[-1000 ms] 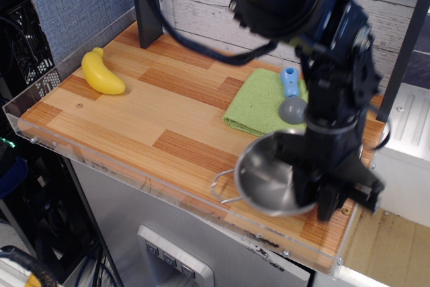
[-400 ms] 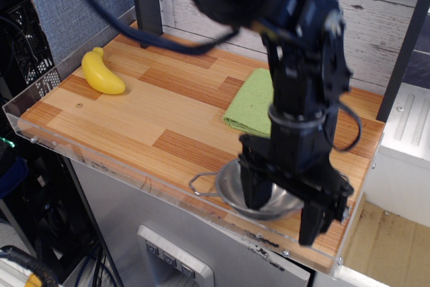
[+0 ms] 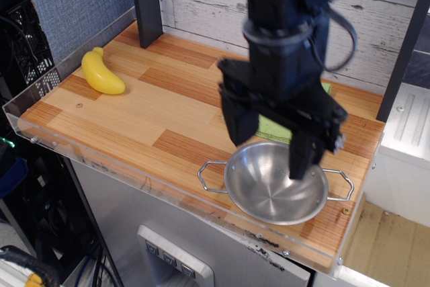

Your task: Pick up the bowl and place it at the corner of the table

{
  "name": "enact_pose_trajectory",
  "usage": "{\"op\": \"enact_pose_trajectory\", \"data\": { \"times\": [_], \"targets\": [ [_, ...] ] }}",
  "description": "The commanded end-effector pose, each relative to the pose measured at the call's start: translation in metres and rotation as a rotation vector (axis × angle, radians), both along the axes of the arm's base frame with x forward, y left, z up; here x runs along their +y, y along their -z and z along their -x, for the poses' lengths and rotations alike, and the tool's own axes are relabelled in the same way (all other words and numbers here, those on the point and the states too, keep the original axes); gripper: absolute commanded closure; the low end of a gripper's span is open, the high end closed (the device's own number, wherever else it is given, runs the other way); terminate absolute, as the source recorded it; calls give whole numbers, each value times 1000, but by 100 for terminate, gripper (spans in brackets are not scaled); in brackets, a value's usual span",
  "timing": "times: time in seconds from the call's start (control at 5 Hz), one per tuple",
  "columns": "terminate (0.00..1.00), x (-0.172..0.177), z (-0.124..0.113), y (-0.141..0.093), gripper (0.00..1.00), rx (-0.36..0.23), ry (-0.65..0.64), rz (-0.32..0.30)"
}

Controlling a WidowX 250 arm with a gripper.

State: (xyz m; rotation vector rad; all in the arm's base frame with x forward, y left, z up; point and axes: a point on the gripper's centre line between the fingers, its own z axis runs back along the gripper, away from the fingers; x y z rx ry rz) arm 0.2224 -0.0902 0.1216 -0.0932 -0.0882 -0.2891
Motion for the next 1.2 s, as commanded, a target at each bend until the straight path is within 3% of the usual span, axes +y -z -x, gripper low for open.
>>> {"op": "enact_pose_trajectory", "data": {
  "times": [0.0,0.2,0.6,1.0],
  "targets": [
    [0,16,-2,-20,0,1,-65,-67],
    [0,28,-7,-14,0,41,-112,-89],
    [0,56,-15,-13,0,32,-163,-122],
    [0,65,-20,-15,0,64,-112,-122]
  ]
}}
